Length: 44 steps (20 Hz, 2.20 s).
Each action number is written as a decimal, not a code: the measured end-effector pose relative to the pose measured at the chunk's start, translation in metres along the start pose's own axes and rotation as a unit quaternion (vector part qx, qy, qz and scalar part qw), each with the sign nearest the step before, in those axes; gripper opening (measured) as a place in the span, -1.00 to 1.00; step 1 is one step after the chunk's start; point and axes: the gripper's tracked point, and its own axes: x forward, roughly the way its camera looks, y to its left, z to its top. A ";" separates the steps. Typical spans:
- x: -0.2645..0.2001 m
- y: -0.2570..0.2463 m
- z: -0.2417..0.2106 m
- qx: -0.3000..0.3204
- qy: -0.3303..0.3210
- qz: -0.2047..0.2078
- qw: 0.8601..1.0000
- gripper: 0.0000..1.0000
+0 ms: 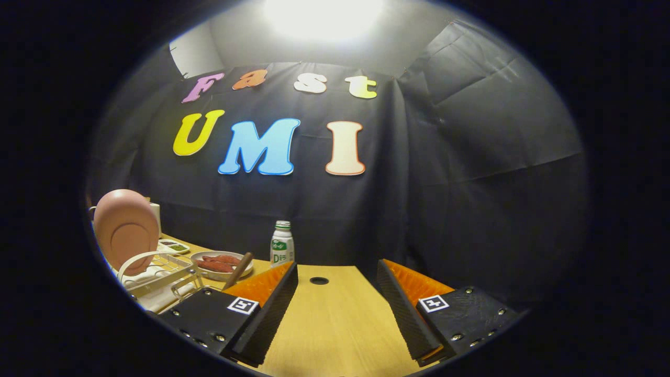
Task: Take the plate from the dish rack, then take the spoon from the basket and place it into the plate.
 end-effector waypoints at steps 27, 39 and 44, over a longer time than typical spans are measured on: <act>-0.084 0.223 0.157 0.077 0.081 0.173 0.979 0.91; -0.028 0.299 0.065 0.062 0.302 0.234 0.922 0.92; -0.026 0.324 0.026 0.047 0.401 0.260 0.877 0.93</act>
